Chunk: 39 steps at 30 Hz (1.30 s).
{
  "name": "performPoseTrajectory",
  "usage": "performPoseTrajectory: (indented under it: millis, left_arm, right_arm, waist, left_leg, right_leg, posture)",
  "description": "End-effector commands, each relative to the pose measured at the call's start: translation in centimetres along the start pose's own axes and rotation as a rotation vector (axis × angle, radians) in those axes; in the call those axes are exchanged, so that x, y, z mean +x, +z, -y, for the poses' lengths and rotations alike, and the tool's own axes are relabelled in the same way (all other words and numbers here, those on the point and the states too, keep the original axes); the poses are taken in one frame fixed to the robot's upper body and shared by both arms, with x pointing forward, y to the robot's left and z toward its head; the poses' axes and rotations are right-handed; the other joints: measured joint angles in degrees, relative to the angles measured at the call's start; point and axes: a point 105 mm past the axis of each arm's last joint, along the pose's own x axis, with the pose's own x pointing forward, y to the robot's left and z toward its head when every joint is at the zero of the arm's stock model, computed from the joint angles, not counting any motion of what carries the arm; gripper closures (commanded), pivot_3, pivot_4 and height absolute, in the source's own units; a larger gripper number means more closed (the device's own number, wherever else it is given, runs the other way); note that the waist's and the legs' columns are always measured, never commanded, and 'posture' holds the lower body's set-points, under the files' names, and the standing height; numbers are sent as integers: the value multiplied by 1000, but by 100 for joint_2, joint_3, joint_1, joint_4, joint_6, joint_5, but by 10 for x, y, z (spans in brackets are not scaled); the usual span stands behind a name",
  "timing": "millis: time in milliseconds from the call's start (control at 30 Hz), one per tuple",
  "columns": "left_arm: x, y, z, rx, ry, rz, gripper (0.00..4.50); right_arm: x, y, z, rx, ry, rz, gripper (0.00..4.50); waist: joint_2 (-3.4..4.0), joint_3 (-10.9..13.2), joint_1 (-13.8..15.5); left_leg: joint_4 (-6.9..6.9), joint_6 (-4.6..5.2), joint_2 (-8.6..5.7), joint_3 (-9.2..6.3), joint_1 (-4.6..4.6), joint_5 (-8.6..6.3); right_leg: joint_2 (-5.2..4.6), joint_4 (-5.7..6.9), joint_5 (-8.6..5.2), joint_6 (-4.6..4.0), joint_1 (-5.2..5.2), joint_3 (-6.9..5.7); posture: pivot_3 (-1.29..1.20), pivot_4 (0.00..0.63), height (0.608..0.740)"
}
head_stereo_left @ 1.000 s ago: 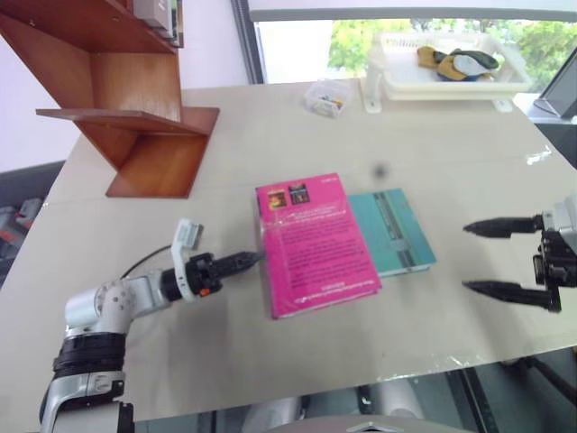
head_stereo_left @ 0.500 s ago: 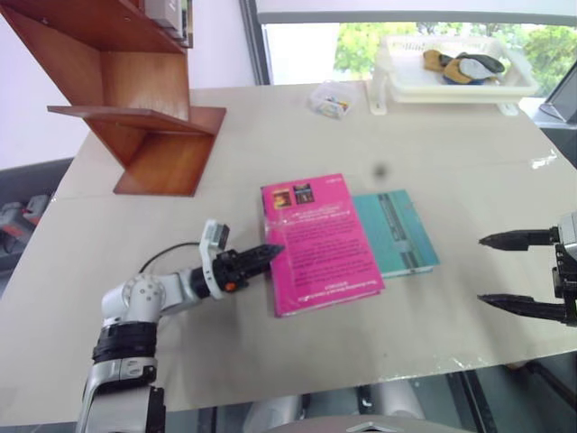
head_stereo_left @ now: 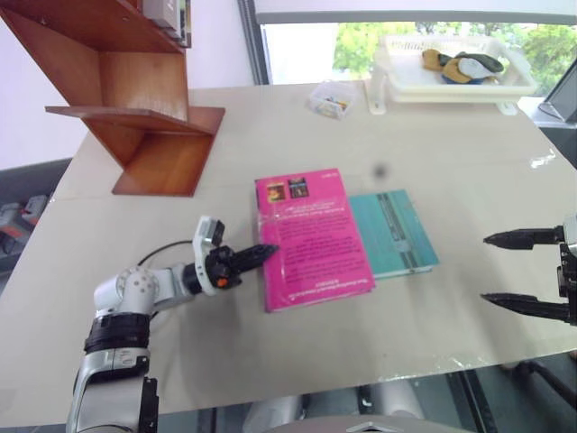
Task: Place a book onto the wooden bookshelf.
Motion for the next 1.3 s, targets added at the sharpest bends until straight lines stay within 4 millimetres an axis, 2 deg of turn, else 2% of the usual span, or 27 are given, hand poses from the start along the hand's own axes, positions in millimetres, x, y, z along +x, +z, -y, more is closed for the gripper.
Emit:
performPoseTrajectory:
  millis: [33,167,233,300,400,533,633,767,900,967,1200,1300]
  left_arm:
    - [-1,16,27,125,-62,36,4309]
    - [21,49,68,435,-87,66,4309]
    - [35,65,92,648,-101,81,4309]
    - [47,77,111,826,-81,46,4309]
    - [58,98,129,1212,38,-44,4309]
    - [57,127,156,1559,134,-124,4309]
    - [50,147,166,1841,291,-244,4309]
    - [34,171,179,2240,546,-461,4309]
    - [36,172,201,2405,527,-450,4309]
    - [32,170,206,2468,531,-485,4309]
    - [-3,185,220,2558,756,-619,4309]
    - [-12,189,229,2590,819,-630,4309]
  right_arm:
    - [-5,7,8,-21,-53,53,0]
    - [-9,15,26,16,-122,192,0]
    - [-12,21,36,28,-150,260,0]
    - [-15,27,47,45,-172,329,0]
    - [-23,31,60,78,-175,434,0]
    - [-37,32,80,107,-203,521,0]
    - [-45,38,88,110,-195,592,0]
    - [-45,40,96,102,-190,616,0]
    - [-45,42,98,90,-163,629,0]
    - [-46,42,99,87,-148,633,0]
    - [-49,49,99,105,-48,677,0]
    - [-48,52,101,109,-18,691,0]
  waist:
    - [-1,0,3]
    - [-15,10,29]
    - [-18,11,39]
    - [-17,11,16]
    - [-17,11,-16]
    - [-16,17,-28]
    - [-15,18,-39]
    - [-12,20,-43]
    - [-13,20,-24]
    - [-12,21,-7]
    - [-10,22,-102]
    - [-10,22,-136]
  left_leg:
    - [0,0,0,0,0,0]
    - [4,-1,0,-6,-3,0]
    - [11,-2,-4,-19,-9,1]
    - [12,-2,-8,-22,-9,1]
    - [0,-3,-8,-21,-9,1]
    - [-12,-3,-6,-10,-15,2]
    - [-11,-2,-6,-5,-18,2]
    - [-12,-2,-6,-1,-18,2]
    - [-11,-1,-6,1,-30,2]
    - [-1,0,-7,-3,-52,2]
    - [-1,0,-6,-5,-58,2]
    - [4,2,-9,-2,-56,2]
  right_leg:
    - [0,0,0,0,0,-1]
    - [-4,-2,0,0,3,-6]
    - [-10,-3,1,0,7,-21]
    - [-13,-3,1,0,9,-26]
    - [-5,-22,1,0,9,-26]
    - [3,-31,1,0,-2,-38]
    - [10,-31,2,0,-5,-37]
    - [9,-29,2,1,-7,-35]
    - [10,-26,2,1,-17,-33]
    - [13,-23,3,4,-32,-38]
    - [22,-19,4,5,-39,-42]
    - [21,-10,4,6,-38,-39]
  posture:
    - [0,150,740]
    - [0,150,740]
    - [0,150,740]
    - [0,150,740]
    - [0,150,740]
    - [0,150,740]
    - [0,150,740]
    - [0,150,740]
    - [0,150,740]
    - [0,150,740]
    - [0,150,740]
    - [0,150,740]
